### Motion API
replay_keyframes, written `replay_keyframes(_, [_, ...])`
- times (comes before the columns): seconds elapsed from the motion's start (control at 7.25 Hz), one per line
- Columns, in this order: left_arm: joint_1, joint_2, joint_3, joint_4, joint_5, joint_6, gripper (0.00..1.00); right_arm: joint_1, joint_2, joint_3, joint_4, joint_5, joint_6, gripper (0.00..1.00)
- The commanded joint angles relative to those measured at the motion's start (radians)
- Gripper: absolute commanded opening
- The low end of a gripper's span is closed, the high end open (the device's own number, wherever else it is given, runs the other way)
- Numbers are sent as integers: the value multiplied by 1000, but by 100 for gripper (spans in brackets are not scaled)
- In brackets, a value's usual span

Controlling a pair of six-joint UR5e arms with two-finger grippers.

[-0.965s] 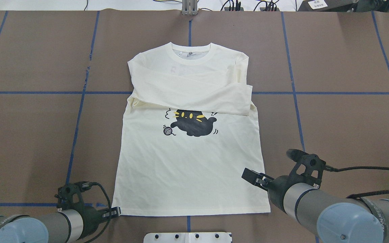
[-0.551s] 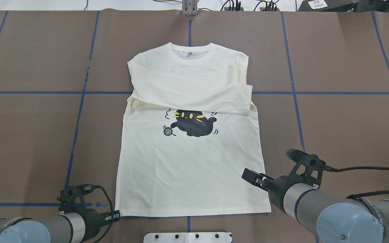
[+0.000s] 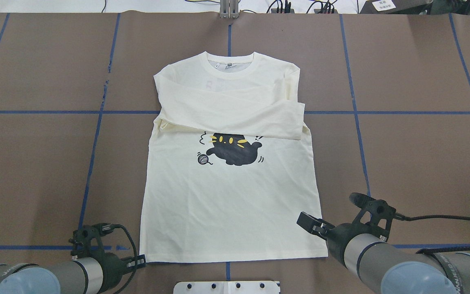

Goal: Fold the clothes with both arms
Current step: 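Position both grippers at the near hem corners and grasp the hem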

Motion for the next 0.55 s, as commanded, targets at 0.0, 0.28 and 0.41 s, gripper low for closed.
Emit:
replay_keyframes(0.0, [-2, -4, -9, -1, 33, 2, 0, -108, -87, -29, 126, -98, 104, 85])
replay_keyframes(0.28, [3, -4, -9, -1, 74, 0, 0, -154, -132, -71, 139, -126, 149, 67])
replay_keyframes(0.41, [3, -1, -11, -1, 100, 0, 0, -166, -129, -88, 138, -131, 150, 56])
